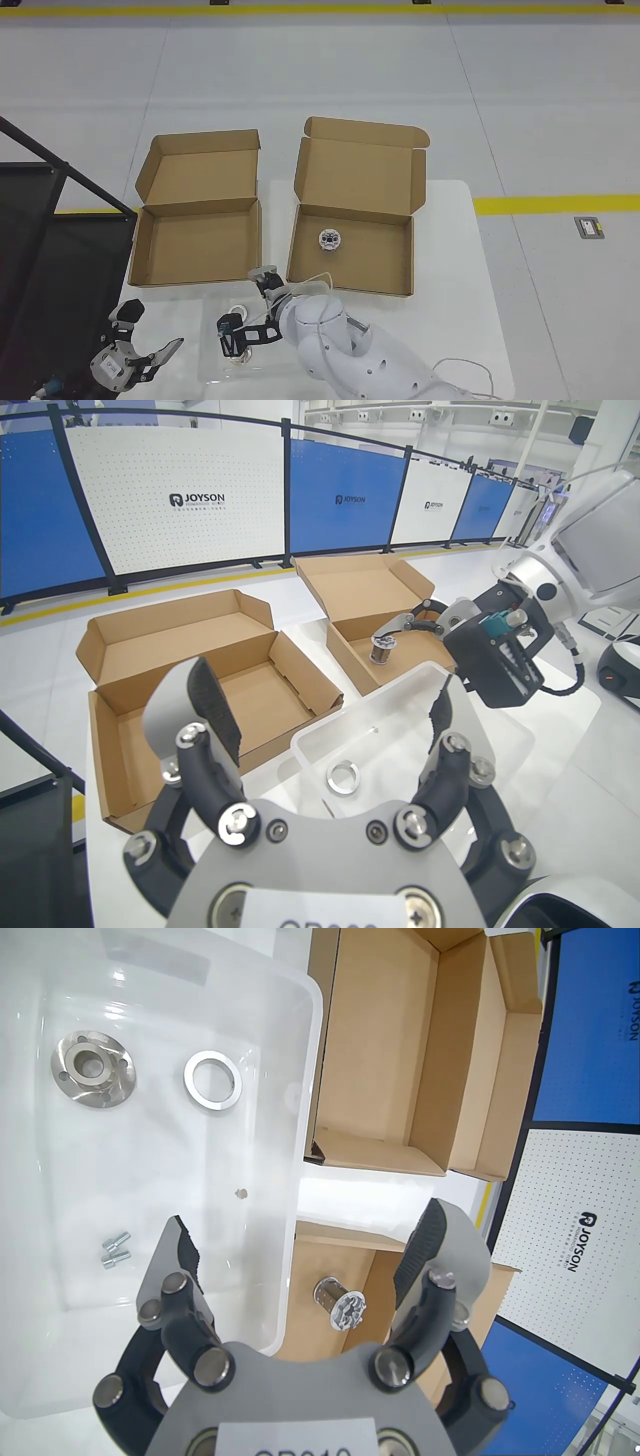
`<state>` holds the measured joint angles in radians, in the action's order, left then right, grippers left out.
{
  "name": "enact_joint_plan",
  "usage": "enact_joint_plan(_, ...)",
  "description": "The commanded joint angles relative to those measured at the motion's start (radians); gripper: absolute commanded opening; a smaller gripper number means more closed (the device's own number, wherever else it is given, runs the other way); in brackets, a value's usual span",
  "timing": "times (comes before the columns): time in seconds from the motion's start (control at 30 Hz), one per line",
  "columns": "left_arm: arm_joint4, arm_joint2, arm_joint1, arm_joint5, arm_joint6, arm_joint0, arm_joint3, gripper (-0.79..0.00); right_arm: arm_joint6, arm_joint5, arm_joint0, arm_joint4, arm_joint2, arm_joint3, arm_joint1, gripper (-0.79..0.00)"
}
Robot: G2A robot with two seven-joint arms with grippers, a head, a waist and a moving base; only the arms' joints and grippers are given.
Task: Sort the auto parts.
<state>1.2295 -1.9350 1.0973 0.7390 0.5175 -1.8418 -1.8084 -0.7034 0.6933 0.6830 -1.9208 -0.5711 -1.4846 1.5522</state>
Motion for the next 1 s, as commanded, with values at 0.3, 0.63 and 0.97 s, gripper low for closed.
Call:
enact_joint_plan(0.3,0.000,0.000,0.000,0.000,0.000,0.000,0.000,0.000,0.063,-0.008,0.019,-0.040,-0.005,-0.006,-0.001,0.000)
enact_joint_plan(0.63,0.000,0.000,0.000,0.000,0.000,0.000,0.000,0.000,0.068,-0.006,0.026,-0.043,-0.015,-0.004,-0.002,0.000)
enact_joint_plan(0.97,0.000,0.000,0.000,0.000,0.000,0.000,0.000,0.000,0.068,-0.006,0.026,-0.043,-0.015,-0.004,-0.002,0.000)
